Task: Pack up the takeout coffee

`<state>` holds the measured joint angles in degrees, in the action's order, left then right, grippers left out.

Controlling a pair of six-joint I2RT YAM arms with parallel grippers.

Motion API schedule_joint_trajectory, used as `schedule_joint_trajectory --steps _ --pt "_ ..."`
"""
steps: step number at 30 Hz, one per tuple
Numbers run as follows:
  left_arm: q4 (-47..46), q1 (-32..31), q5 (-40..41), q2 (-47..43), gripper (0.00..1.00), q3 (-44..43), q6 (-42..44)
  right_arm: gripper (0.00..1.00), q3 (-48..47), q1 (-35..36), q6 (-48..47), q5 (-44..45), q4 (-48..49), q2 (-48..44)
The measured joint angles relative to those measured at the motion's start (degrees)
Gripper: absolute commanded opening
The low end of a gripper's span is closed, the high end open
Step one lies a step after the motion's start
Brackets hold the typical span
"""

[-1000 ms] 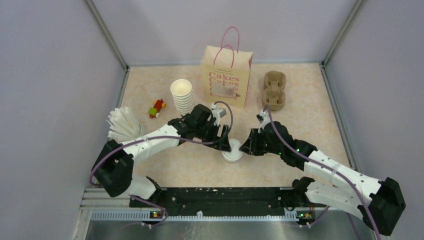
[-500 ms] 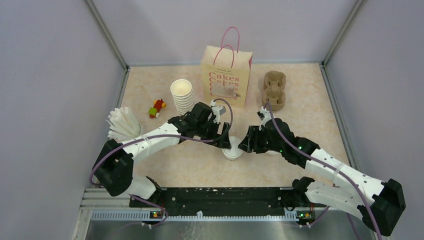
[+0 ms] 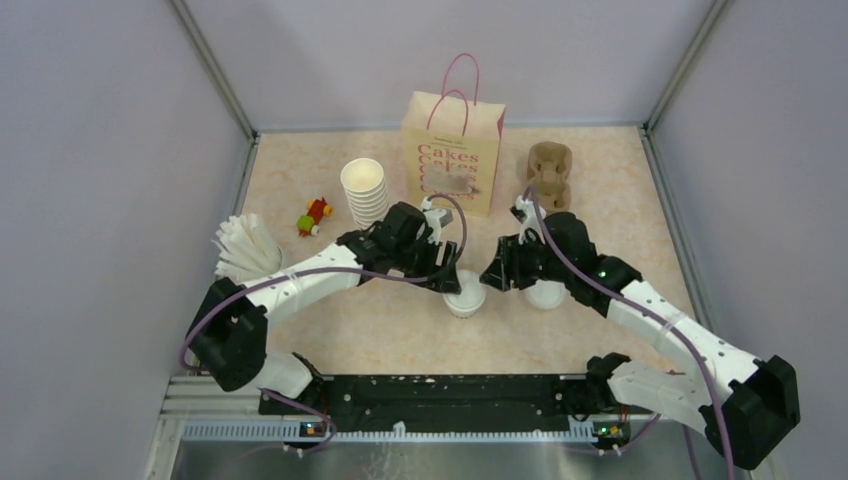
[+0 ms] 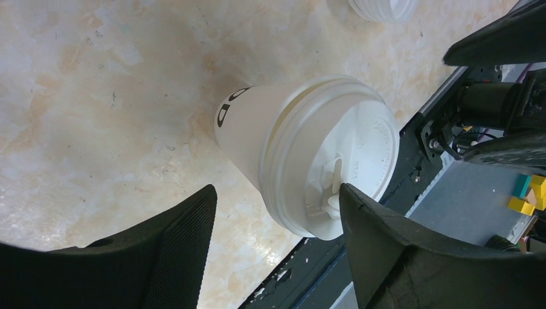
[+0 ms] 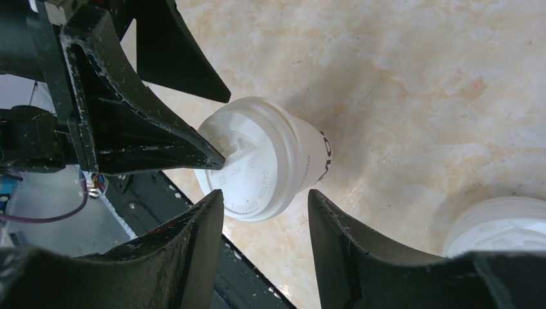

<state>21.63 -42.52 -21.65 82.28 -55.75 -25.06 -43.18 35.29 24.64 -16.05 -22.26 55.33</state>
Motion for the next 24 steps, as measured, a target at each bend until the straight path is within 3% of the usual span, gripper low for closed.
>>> schedule_joint_trajectory --steps 6,11,17,21,24 --pt "-0.1 0.0 -0.3 1.2 0.71 -1.0 0.1 0.54 0.2 -0.4 -2.1 -4.1 1.8 3.6" --pt "-0.1 0.0 -1.4 2.1 0.68 -1.3 0.0 0.45 0.4 -2.0 -3.1 -6.7 4.2 6.0" --pt "-0.2 0.1 -2.2 2.6 0.68 -1.3 -0.4 0.43 1.2 -5.0 -3.2 -10.3 7.1 8.0" --pt "-0.2 0.2 -2.5 2.6 0.75 -1.3 -0.5 0.58 2.1 -5.9 -3.1 -13.7 8.9 9.8" --pt "0.0 0.2 -2.4 2.6 0.78 -1.4 -0.6 0.62 2.1 -6.0 -3.5 -14.9 9.4 10.8"
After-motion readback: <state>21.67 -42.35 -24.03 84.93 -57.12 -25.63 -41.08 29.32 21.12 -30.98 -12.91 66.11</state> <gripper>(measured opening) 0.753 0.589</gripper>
